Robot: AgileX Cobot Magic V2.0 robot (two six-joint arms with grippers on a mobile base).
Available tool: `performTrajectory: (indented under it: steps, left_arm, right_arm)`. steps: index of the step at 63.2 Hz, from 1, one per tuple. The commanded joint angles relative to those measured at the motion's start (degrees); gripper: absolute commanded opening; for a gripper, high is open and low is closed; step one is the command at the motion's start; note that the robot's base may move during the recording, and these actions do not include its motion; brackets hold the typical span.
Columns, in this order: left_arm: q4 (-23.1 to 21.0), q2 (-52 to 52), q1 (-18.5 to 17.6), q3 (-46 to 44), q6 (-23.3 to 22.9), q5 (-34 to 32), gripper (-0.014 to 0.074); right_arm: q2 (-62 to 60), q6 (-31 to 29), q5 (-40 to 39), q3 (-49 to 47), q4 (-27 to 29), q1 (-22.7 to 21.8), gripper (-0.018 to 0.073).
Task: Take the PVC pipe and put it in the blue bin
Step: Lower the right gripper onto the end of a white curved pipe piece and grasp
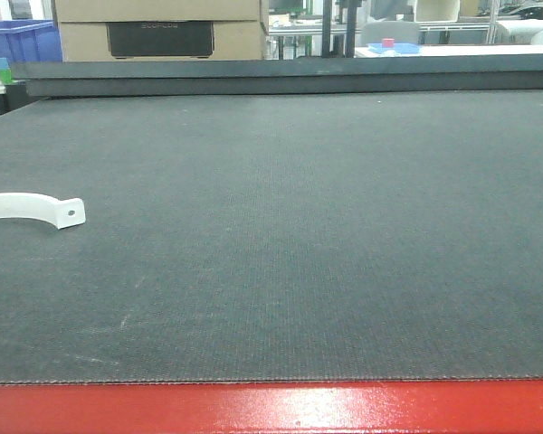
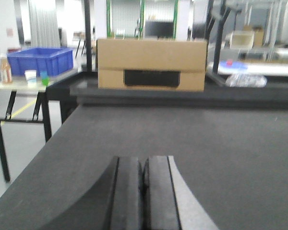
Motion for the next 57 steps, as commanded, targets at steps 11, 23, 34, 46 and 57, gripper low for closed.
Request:
performTrajectory:
  steps: [11,23,34,46,57]
  left_arm:
    - [1.2,22.1,0.1,-16.2,0.1,18.5,-0.0091]
    - [1.8,35.7,0.1,-22.1,0.1,25.2,-0.0091]
    - [0.9,42.8,0.1,-22.1,0.1,24.2,-0.0091]
    - [0.2,46.4,0.1,-22.1,0.1,25.4,-0.0091]
    - [-2.2,46.5,0.1,-22.1,0.1,29.6,-0.0091]
  right_arm:
    - [21.2,-0.2,21.9,-13.3,-0.6,0.1,-0.0162]
    - [36.4,-0.2,30.6,-18.5,-4.6,0.1,-0.0162]
    - [48.8,-0.2,39.0,-19.9,-4.7,0.1,-0.0162]
    - [56.7,-0.2,45.3,-21.9,-4.3,0.1,-0.0162]
    - [61.5,-0.2,47.6,-26.6,-4.3,0.1,-0.0162]
